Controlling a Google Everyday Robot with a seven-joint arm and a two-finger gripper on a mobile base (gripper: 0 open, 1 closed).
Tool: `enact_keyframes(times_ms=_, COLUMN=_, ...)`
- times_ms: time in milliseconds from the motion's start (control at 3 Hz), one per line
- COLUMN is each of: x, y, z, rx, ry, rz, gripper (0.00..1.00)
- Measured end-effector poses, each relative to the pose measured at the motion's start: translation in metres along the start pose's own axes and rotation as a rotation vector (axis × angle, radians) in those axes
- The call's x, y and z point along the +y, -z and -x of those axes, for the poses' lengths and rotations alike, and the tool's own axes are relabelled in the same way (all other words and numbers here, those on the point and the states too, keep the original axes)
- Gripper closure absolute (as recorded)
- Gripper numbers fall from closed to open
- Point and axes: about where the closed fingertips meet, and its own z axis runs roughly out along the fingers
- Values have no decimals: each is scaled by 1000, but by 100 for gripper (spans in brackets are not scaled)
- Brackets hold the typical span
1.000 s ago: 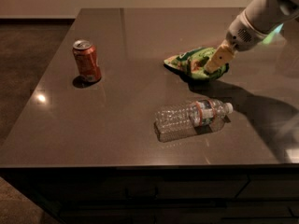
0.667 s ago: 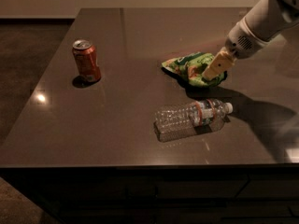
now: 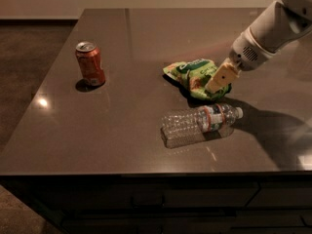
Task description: Move green rice chip bag near water bottle
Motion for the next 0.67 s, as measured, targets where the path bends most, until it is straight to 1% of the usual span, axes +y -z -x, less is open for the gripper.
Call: enact_keyframes(times_ms=667, x=2, y=-4, z=1, rx=1, ry=2, rz=7, gripper=14)
